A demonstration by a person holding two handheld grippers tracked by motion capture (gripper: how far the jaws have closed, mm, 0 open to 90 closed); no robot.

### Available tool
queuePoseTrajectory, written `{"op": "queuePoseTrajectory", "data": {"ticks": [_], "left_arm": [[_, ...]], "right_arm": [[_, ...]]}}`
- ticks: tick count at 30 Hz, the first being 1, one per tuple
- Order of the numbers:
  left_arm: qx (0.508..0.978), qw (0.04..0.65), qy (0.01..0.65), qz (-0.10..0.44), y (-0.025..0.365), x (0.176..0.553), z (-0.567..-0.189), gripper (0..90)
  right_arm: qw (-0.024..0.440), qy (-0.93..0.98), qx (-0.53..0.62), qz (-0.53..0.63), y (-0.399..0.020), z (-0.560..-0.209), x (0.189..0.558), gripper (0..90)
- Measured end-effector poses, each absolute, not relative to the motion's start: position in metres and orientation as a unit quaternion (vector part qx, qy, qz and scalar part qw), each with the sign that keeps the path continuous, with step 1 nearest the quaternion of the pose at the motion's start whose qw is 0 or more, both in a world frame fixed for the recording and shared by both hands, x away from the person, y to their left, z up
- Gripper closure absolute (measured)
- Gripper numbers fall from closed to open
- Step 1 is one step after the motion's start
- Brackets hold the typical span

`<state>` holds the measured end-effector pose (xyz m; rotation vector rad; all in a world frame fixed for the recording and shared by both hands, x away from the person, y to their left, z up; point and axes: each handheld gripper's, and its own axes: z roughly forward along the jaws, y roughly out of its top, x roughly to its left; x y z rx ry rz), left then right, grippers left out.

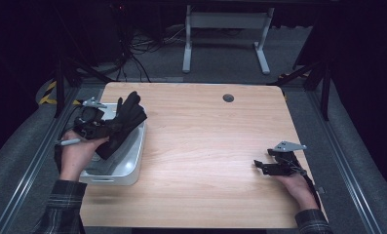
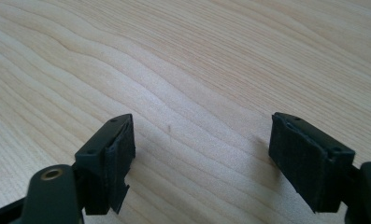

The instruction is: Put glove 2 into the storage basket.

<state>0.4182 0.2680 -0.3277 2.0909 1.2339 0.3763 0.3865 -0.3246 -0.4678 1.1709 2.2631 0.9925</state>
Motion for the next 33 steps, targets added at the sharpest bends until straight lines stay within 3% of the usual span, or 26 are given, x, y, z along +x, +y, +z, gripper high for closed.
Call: {"op": "queuePoseTrajectory", "data": {"ticks": [12, 14, 19, 22, 33], "left_arm": [[0.783, 0.32, 0.522, 0.112, 0.3, 0.422, -0.371, 66.8], [0.78, 0.319, 0.526, 0.112, 0.302, 0.422, -0.376, 61.1], [0.777, 0.329, 0.519, 0.136, 0.301, 0.42, -0.371, 35.1], [0.777, 0.342, 0.505, 0.158, 0.295, 0.417, -0.359, 24.4], [0.804, 0.391, 0.428, 0.132, 0.231, 0.414, -0.342, 21.1]], "right_arm": [[0.203, 0.81, 0.42, 0.356, -0.325, -0.468, 0.387, 23.8], [0.203, 0.81, 0.42, 0.356, -0.325, -0.468, 0.387, 23.8], [0.201, 0.811, 0.419, 0.356, -0.325, -0.468, 0.386, 23.7], [0.202, 0.81, 0.419, 0.356, -0.325, -0.468, 0.386, 23.7], [0.201, 0.812, 0.417, 0.355, -0.325, -0.468, 0.385, 22.9]]}}
